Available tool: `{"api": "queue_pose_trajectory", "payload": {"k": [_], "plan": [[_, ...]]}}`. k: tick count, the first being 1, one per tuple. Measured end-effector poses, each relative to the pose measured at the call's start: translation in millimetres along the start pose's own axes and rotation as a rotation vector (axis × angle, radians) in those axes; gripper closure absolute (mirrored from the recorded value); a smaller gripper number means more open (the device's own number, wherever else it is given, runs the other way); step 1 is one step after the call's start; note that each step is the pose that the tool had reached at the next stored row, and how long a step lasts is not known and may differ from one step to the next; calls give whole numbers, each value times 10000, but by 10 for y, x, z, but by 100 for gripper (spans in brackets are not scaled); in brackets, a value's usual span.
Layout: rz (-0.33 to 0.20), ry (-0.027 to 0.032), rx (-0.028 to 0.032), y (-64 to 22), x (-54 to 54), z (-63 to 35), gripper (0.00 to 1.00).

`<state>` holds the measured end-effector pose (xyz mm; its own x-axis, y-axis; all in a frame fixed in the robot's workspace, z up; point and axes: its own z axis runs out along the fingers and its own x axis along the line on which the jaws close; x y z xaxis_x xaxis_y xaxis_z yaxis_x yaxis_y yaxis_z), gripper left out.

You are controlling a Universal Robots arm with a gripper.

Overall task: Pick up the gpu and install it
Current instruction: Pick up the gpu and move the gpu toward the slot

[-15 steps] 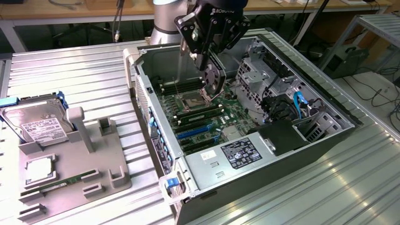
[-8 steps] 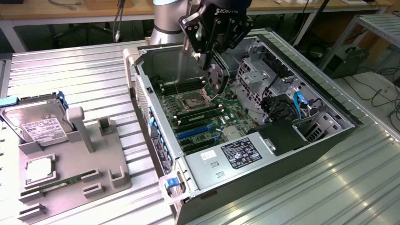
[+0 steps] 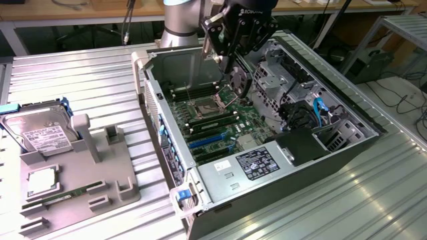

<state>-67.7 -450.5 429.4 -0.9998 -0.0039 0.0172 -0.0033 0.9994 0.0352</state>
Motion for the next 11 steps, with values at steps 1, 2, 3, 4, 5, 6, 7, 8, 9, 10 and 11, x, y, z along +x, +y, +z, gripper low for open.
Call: {"api": "queue_pose_trajectory", "payload": {"k": [1, 2, 3, 4, 5, 6, 7, 8, 9, 10, 11], "plan": [[1, 0, 1, 0, -13, 0, 73], [0, 0, 0, 0, -25, 0, 73], [0, 0, 1, 0, -38, 0, 73], [1, 0, 1, 0, -51, 0, 73], [1, 0, 2, 0, -63, 0, 73], [0, 0, 1, 0, -76, 1, 73], [0, -1, 1, 0, -89, 1, 73], [0, -1, 0, 0, -103, 1, 73], [0, 0, 1, 0, -127, 1, 73], [0, -1, 1, 0, -148, 1, 73], [0, 0, 1, 0, -161, 1, 73]]}}
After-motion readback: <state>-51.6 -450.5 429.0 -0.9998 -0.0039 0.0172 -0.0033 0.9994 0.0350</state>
